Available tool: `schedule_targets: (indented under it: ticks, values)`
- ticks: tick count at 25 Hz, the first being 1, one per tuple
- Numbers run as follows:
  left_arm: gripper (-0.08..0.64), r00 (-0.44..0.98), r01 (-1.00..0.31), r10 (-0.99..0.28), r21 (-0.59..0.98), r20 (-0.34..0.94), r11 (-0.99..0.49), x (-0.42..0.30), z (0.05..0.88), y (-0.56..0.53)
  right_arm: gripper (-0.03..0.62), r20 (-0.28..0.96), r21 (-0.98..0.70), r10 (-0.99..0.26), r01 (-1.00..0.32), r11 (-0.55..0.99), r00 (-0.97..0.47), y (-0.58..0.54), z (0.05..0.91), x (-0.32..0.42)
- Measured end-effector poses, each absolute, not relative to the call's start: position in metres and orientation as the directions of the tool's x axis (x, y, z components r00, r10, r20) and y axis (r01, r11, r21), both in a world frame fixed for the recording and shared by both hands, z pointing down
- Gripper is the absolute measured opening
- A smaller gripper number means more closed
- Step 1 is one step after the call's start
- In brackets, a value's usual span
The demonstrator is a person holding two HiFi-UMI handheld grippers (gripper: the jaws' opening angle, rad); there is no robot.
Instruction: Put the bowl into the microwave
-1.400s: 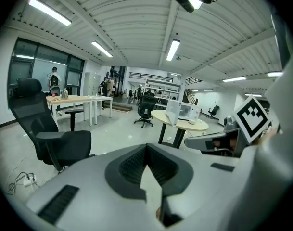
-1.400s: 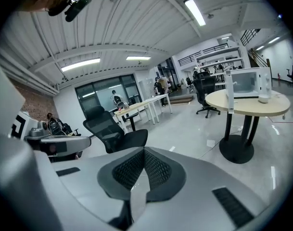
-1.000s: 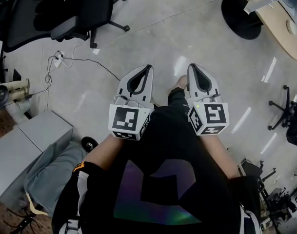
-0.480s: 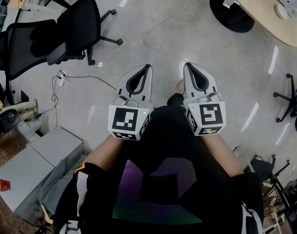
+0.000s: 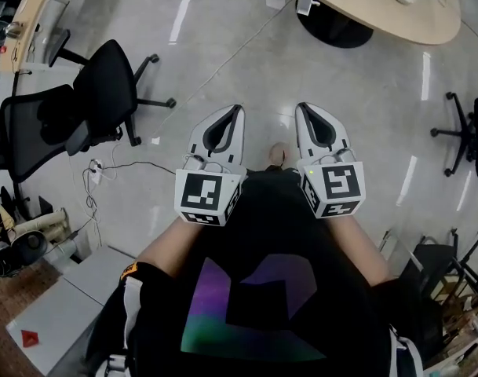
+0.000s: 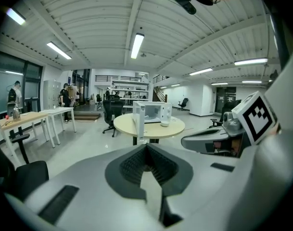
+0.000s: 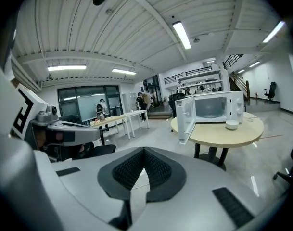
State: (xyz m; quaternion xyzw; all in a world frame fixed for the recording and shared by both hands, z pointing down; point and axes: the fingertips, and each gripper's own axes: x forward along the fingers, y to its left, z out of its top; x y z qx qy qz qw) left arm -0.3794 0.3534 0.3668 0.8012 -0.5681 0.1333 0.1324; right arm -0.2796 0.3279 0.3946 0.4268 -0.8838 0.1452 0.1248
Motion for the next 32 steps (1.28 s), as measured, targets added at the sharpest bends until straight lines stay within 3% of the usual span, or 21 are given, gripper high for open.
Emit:
schedule_targets:
  ticks: [16, 32]
  values:
    - [0.048, 0.614, -0.761, -0.695, 0.046, 0.373, -0.647, -0.241, 0.365, 0.324, 0.015, 0.352, -0.164, -0.877, -0.944, 0.286, -0.327, 0.340, 0.397, -0.149]
    - [0.048, 0.789, -0.546, -0.466, 0.109, 0.401, -0.830, -0.174, 0.373, 0.252, 0.015, 0.436, -0.171, -0.897, -0.985, 0.001, -0.077, 0.297, 0.405, -0.095]
